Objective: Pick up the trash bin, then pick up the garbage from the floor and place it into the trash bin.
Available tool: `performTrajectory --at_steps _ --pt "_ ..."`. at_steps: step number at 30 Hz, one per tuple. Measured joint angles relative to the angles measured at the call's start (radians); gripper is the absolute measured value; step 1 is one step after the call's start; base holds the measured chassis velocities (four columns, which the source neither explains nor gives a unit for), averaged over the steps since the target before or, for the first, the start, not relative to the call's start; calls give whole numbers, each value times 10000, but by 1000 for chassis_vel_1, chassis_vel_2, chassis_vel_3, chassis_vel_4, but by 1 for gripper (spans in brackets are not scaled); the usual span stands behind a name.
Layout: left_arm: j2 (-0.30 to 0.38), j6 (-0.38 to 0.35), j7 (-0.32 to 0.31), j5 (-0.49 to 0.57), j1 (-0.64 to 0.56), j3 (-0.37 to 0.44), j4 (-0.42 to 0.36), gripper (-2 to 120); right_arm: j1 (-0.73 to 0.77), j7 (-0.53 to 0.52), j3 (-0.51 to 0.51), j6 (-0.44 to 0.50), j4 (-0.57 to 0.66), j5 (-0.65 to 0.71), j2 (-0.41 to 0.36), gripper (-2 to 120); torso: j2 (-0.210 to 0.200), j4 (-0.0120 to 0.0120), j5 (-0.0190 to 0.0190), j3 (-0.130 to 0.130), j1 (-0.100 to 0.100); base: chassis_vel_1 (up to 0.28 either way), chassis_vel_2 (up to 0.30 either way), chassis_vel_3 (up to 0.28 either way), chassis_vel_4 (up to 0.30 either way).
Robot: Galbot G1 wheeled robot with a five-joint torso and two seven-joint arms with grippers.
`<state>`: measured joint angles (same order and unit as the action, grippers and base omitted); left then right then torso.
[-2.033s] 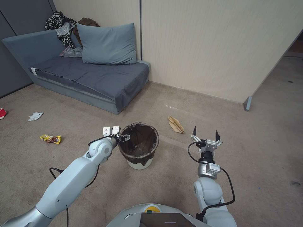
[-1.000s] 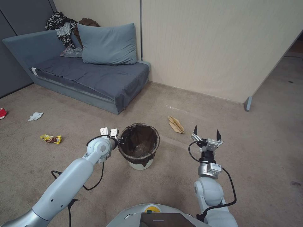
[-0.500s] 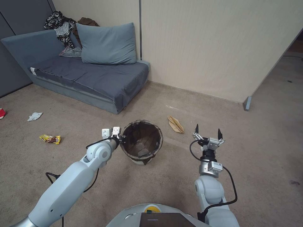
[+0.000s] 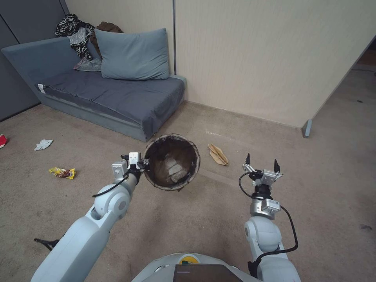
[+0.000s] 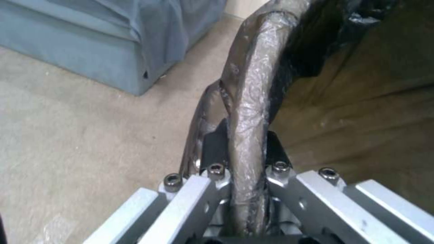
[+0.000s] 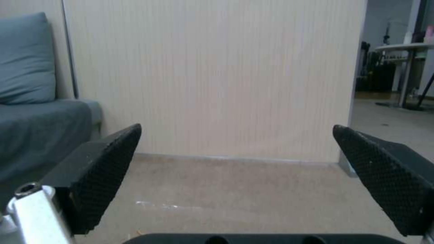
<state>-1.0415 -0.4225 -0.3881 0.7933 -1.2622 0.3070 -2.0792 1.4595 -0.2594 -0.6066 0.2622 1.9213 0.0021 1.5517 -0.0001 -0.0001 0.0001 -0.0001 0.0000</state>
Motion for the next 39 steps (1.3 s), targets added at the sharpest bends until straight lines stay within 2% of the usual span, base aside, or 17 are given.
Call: performTrajectory --at_steps 3,6,9,10,13,23,39 --pt "-195 331 93 -267 -497 136 -164 0 -20 -19 -21 -40 0 2 -18 100 0 4 -1 0 0 0 0 0 0" --pt "-659 1046 401 -1445 -1254 395 -91 0 -75 -53 -45 -99 -16 3 -32 100 0 0 -1 0 0 0 0 0 0" --pt "-738 1170 447 -1673 -1367 434 -46 0 -85 -59 -48 -111 -23 3 -33 100 1 0 -1 0 0 0 0 0 0" --pt "-983 1436 555 -2188 -1739 509 22 0 -118 -76 -47 -144 -40 3 -25 100 0 3 -1 0 0 0 0 0 0" --pt "-1294 1603 668 -2582 -2237 527 -4 0 -147 -111 -45 -165 -59 0 -25 100 1 1 0 0 0 0 0 0 0" --pt "-1575 1799 690 -3157 -2895 443 -201 0 -161 -160 -106 -146 -111 -94 -89 100 1 1 0 0 0 0 0 0 0" --pt "-1857 1820 644 -3420 -2871 161 -264 0 -163 -107 -383 -77 -139 -50 -383 100 1 0 0 0 0 0 0 0 0"
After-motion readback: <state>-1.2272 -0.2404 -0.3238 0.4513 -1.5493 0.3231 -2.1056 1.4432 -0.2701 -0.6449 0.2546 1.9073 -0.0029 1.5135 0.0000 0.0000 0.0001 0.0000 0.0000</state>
